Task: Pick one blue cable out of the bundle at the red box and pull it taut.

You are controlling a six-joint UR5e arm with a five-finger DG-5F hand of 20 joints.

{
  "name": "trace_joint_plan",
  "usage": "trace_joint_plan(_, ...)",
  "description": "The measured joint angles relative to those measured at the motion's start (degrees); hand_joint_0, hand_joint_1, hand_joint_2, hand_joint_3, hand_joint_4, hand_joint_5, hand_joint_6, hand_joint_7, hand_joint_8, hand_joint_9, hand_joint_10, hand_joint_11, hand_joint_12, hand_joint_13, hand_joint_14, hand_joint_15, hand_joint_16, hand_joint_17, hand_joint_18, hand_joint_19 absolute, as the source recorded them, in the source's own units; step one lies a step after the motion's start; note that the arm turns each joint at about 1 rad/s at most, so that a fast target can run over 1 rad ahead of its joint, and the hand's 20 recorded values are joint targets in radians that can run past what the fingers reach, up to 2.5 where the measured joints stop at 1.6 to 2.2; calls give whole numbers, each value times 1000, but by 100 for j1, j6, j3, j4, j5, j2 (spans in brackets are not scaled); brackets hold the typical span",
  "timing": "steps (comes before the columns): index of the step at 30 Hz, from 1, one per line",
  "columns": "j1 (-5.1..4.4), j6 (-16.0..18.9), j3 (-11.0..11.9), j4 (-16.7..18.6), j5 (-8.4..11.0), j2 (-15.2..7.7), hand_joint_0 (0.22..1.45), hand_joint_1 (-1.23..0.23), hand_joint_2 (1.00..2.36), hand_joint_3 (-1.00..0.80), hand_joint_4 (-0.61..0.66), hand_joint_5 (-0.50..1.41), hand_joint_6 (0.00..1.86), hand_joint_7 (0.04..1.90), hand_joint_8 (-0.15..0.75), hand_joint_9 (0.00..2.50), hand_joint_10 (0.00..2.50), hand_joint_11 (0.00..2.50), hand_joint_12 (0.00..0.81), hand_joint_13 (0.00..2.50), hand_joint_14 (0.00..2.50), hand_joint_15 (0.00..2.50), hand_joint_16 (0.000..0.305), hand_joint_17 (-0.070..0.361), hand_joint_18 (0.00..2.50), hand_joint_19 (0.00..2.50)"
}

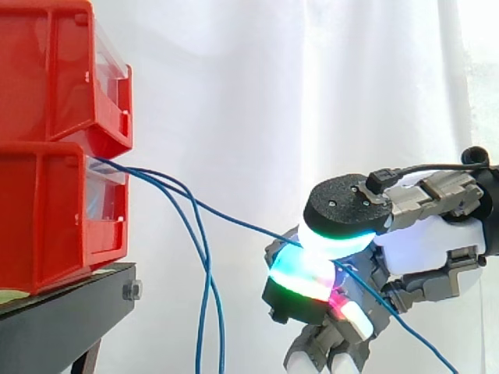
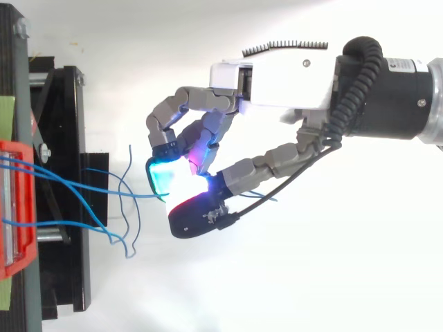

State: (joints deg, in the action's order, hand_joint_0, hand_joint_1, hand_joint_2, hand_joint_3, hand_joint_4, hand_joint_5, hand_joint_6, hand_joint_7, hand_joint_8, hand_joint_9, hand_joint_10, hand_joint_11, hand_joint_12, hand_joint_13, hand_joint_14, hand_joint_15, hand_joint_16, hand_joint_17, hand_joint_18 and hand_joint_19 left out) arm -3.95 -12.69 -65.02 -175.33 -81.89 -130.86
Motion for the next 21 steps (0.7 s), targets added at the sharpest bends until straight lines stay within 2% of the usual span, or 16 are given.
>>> trace_joint_plan(21,-8,-32,-10,86,15,-1,517,-829,1372,-56,70,-67,868,1318,418,1015,12,639,451,673,10,306,69,156,722,360)
